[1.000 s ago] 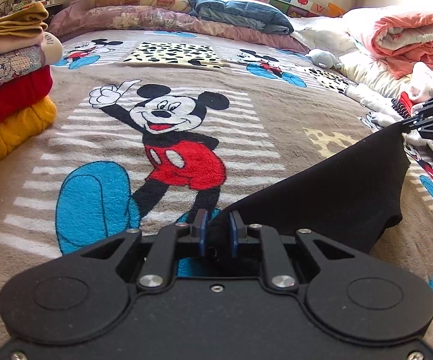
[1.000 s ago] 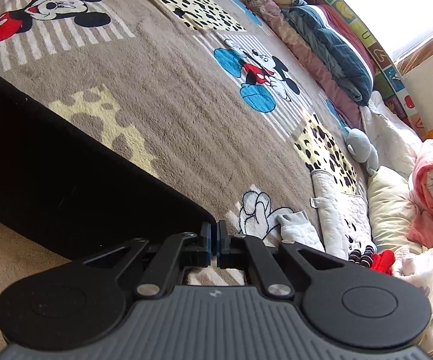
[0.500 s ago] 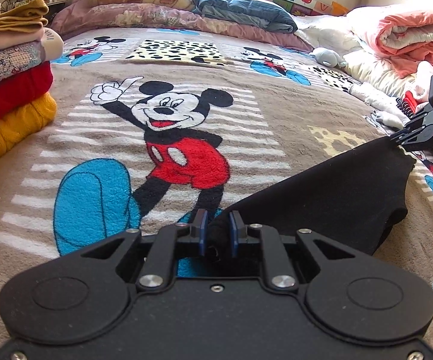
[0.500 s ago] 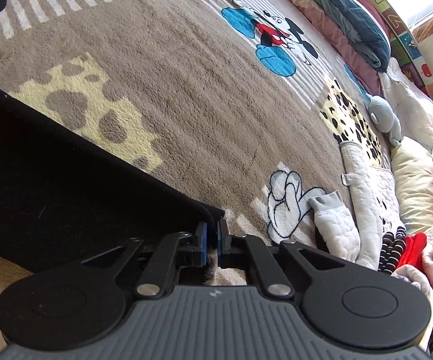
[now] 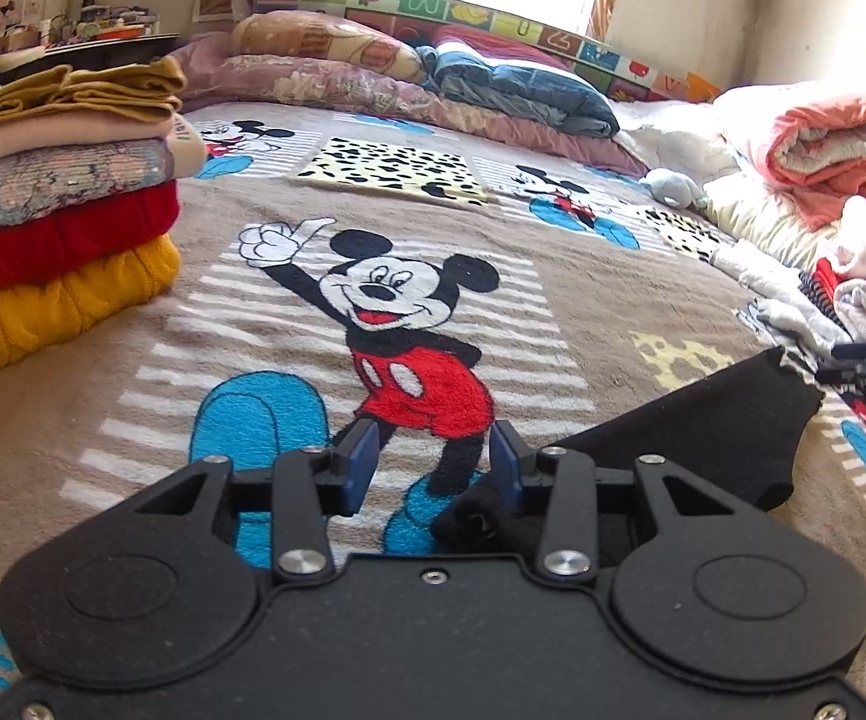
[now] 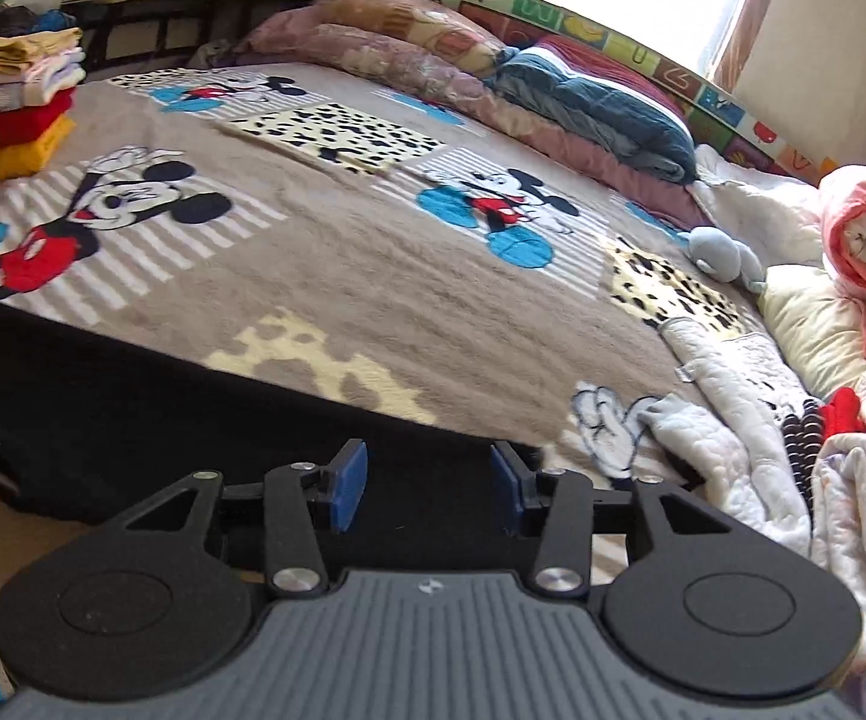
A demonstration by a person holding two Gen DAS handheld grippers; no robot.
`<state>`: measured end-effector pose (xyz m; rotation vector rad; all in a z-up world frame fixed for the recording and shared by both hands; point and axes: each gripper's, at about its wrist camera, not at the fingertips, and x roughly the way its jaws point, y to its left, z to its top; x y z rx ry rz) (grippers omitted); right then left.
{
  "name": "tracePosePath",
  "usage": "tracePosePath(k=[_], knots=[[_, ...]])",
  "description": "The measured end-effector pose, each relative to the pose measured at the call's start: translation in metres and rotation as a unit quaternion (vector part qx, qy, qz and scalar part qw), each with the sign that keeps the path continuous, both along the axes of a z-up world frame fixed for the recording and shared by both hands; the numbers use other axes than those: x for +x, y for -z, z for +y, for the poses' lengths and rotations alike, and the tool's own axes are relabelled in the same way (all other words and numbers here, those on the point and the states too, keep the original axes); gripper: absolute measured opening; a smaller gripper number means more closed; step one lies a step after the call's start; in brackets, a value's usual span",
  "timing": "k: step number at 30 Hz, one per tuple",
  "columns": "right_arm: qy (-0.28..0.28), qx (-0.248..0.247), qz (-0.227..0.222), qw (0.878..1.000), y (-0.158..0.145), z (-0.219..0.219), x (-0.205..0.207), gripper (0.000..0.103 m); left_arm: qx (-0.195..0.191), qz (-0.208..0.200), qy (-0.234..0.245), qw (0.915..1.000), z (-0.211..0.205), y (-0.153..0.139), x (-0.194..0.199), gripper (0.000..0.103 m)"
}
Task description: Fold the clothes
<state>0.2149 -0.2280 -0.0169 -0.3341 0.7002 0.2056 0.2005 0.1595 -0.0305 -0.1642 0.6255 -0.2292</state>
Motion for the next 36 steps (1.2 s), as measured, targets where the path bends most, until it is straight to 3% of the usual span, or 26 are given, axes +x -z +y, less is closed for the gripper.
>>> tracePosePath(k=[3, 6, 10, 15, 18, 20, 24, 28, 32, 36], knots=[[-0.012, 0.047, 0.008, 0.999, 0.008, 0.020, -0.022, 0.046, -0.062, 0.016, -0.012, 0.9979, 0.019, 0.006, 0.002, 0.039], [-0.010, 0.098, 0.011, 0.995, 0.012, 0.031, -0.035, 0.046, -0.132, 0.043, -0.015, 0.9902, 0.032, 0.014, 0.005, 0.040], [-0.012, 0.115, 0.016, 0.993, 0.018, 0.045, -0.040, 0.046, -0.156, 0.059, 0.008, 0.9860, 0.023, 0.018, 0.006, 0.040], [-0.009, 0.136, 0.025, 0.990, 0.025, 0.052, -0.034, 0.046, -0.142, 0.079, 0.015, 0.9865, 0.009, 0.028, 0.012, 0.035], [0.002, 0.156, 0.025, 0.987, 0.026, 0.050, -0.030, 0.046, -0.111, 0.070, 0.023, 0.9911, -0.003, 0.029, 0.013, 0.016], [0.012, 0.166, 0.030, 0.986, 0.030, 0.047, -0.026, 0.046, -0.101, 0.066, 0.020, 0.9925, -0.006, 0.030, 0.014, 0.010], [0.033, 0.184, 0.015, 0.982, 0.037, 0.036, -0.024, 0.046, -0.100, 0.063, 0.005, 0.9930, -0.003, 0.032, 0.014, 0.009], [0.051, 0.146, 0.019, 0.988, 0.053, 0.033, -0.017, 0.047, -0.097, 0.059, -0.009, 0.9935, 0.000, 0.033, 0.015, 0.009], [0.076, 0.164, -0.024, 0.983, 0.047, 0.019, -0.026, 0.047, -0.084, 0.056, -0.008, 0.9949, -0.003, 0.030, 0.014, 0.010], [0.045, 0.191, -0.056, 0.979, 0.037, 0.018, -0.044, 0.047, -0.074, 0.049, -0.009, 0.9960, -0.005, 0.028, 0.012, 0.010]])
